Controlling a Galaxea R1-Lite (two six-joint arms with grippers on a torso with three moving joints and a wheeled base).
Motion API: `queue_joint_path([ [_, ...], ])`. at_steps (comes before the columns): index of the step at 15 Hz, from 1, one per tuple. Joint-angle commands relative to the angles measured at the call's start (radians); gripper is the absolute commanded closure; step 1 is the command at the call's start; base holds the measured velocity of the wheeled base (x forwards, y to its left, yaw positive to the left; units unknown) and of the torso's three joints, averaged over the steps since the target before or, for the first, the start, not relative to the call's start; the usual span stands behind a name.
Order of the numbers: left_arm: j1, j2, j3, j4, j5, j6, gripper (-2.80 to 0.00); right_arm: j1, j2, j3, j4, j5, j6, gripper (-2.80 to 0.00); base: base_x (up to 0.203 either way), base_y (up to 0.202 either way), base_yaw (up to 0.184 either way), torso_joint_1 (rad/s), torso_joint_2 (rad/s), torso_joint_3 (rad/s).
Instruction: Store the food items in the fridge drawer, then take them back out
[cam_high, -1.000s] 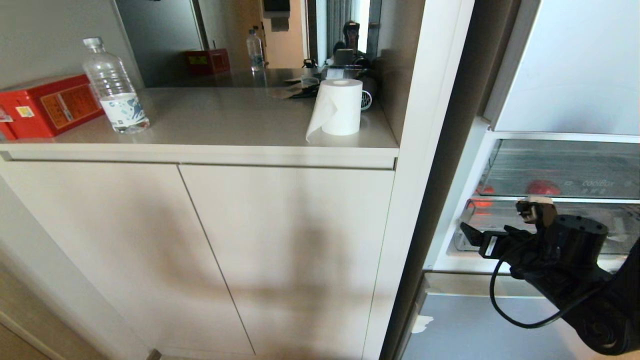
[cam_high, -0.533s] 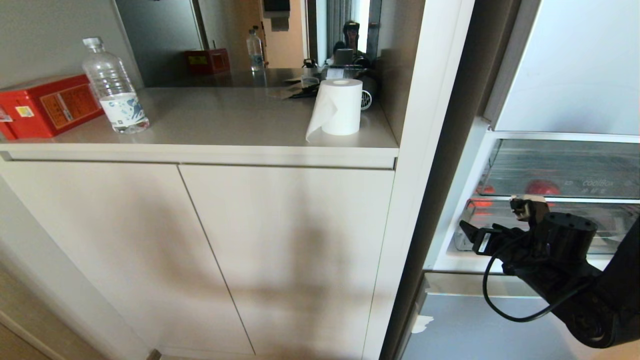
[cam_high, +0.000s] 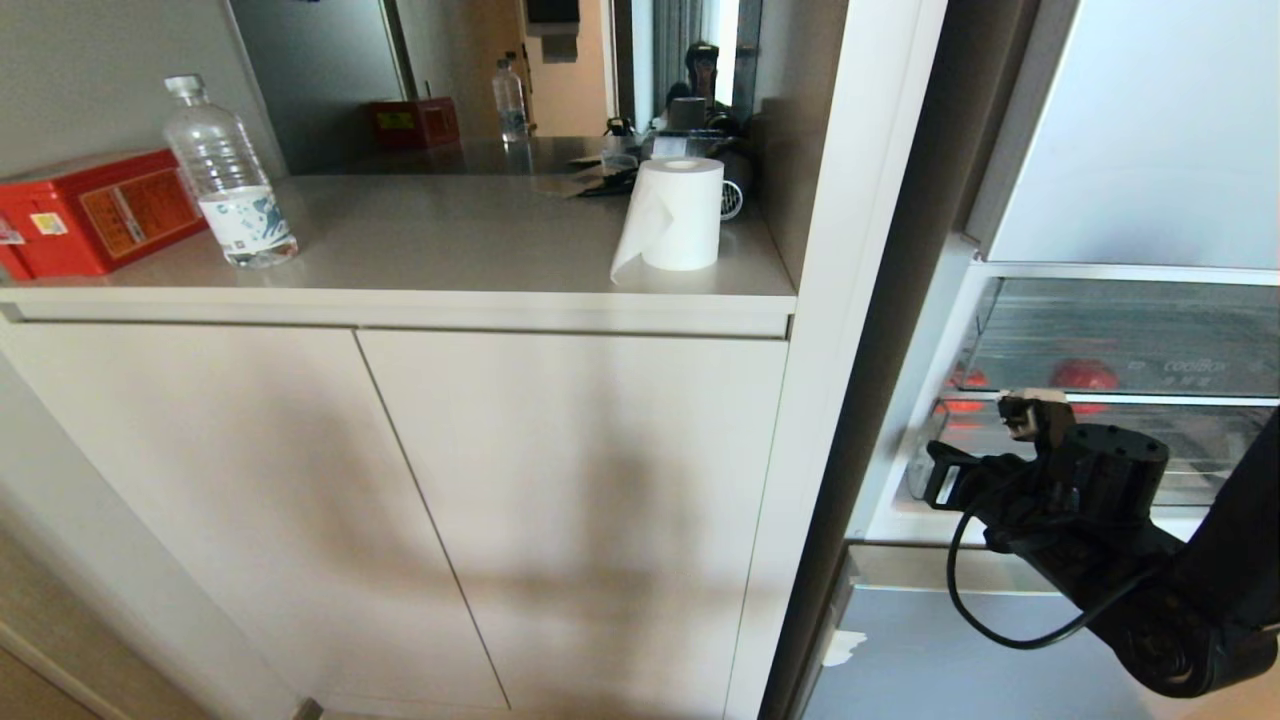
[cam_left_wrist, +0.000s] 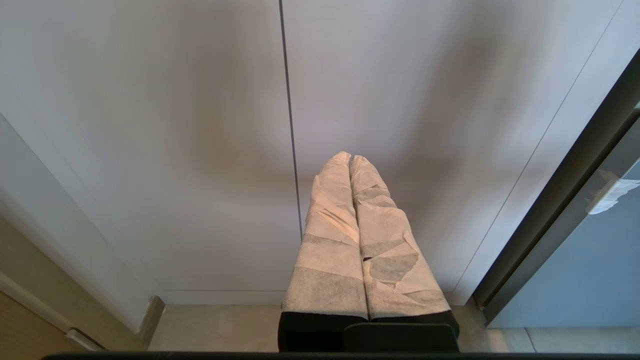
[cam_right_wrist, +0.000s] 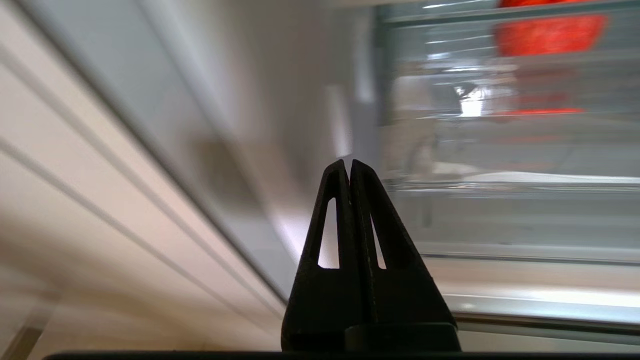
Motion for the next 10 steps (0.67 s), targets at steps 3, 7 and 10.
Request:
queue_joint_path([
  [3, 0.0, 0.001, 0.0, 0.0, 0.0, 0.0, 0.0, 0.004, -0.023, 0.02, -0.008, -0.002, 0.017, 0.0, 0.0, 0.0, 0.0, 0.0, 0.0, 0.0],
  [7, 0.0, 0.001, 0.0, 0.0, 0.0, 0.0, 0.0, 0.0, -0.072, 0.069, 0.014, -0.009, 0.03, 0.0, 0.0, 0.0, 0.0, 0.0, 0.0, 0.0],
  [10, 0.0, 0.001, 0.0, 0.0, 0.0, 0.0, 0.0, -0.001, -0.074, 0.094, 0.037, -0.068, 0.028, -2.8, 0.0, 0.0, 0.0, 0.0, 0.0, 0.0],
])
